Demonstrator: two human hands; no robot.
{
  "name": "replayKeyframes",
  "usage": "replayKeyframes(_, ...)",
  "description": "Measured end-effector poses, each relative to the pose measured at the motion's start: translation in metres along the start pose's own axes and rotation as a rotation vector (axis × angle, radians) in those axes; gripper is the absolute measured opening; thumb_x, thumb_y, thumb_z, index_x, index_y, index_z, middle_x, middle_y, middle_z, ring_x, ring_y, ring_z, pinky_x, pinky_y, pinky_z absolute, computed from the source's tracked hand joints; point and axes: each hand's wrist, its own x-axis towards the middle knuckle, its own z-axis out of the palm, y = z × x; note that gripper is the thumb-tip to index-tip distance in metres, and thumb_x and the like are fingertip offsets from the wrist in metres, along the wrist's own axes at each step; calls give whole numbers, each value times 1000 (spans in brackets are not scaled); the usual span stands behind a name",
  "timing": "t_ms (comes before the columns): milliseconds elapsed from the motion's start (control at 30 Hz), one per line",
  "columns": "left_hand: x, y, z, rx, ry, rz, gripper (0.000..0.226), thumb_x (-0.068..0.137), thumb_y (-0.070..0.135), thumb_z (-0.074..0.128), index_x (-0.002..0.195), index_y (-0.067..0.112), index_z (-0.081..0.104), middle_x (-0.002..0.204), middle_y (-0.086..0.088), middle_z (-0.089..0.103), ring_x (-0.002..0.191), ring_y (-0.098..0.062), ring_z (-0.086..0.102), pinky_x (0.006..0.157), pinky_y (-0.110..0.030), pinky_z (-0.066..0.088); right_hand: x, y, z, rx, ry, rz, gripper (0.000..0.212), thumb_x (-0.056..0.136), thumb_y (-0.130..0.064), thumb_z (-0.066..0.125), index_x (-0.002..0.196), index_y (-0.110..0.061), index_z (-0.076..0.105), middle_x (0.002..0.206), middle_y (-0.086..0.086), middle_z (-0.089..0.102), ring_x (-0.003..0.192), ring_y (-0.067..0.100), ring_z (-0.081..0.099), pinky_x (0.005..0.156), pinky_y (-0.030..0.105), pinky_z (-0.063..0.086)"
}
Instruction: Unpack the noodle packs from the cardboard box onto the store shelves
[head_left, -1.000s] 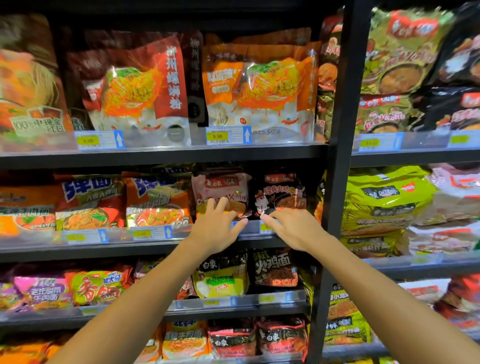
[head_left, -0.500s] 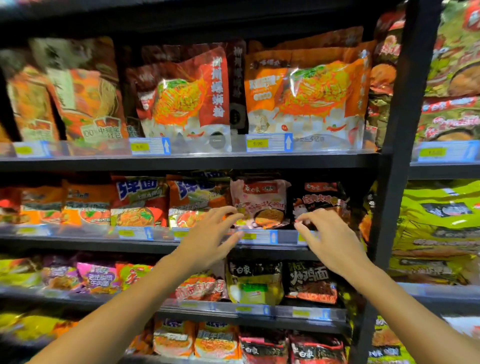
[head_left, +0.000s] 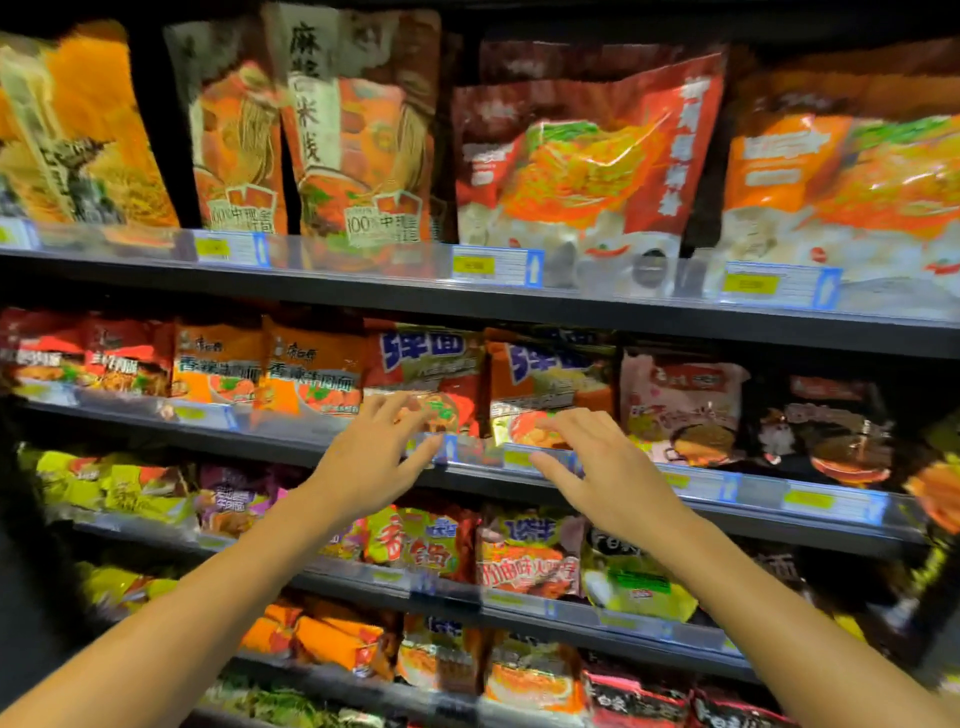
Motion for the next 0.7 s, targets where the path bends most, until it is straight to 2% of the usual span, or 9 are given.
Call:
replayKeyframes(67,3,-18,0,49,-91,60,65,93,68,15,140,34,46,136,6,44,127,-18,36,96,-35,46,15,-14,12,-39,-52,60,43,101,-52,44,131,-24,56,120,-8,54,116,15,46,93,29,42)
replayKeyframes(133,9,-30,2,81,-158,134,61,96,67,20,145,36,40,139,5,45,128,-18,42,101,-35,43,25,-24,20,-84,-80,130,41,101,-55,42,117,-23,62,107,-9,54,110,15,50,85,26,39)
replayKeyframes(200,16,-38,5,54,-185,155,61,95,67,21,145,36,40,136,5,47,123,-15,46,99,-34,44,32,-31,24,-107,-93,185,40,101,-56,39,106,-23,62,99,-10,52,103,15,53,78,24,33)
replayKeyframes(367,31,-41,11,30,-216,191,66,92,68,18,145,33,38,135,4,47,125,-16,44,95,-32,46,37,-42,32,-134,-155,253,53,100,-61,32,129,-24,58,123,-7,54,117,15,48,94,29,40)
replayKeyframes(533,32,-45,20,-3,-142,242,62,94,66,20,142,33,40,129,8,49,118,-13,46,90,-29,45,37,-42,35,-136,-136,277,53,100,-63,31,128,-27,57,125,-10,53,119,12,47,93,28,40)
replayKeyframes(700,11,-47,21,-30,-60,271,55,101,60,26,150,38,29,146,14,40,136,-10,34,111,-33,35,32,-37,41,-192,-104,222,58,97,-65,30,134,-27,54,128,-9,54,121,16,48,97,30,44)
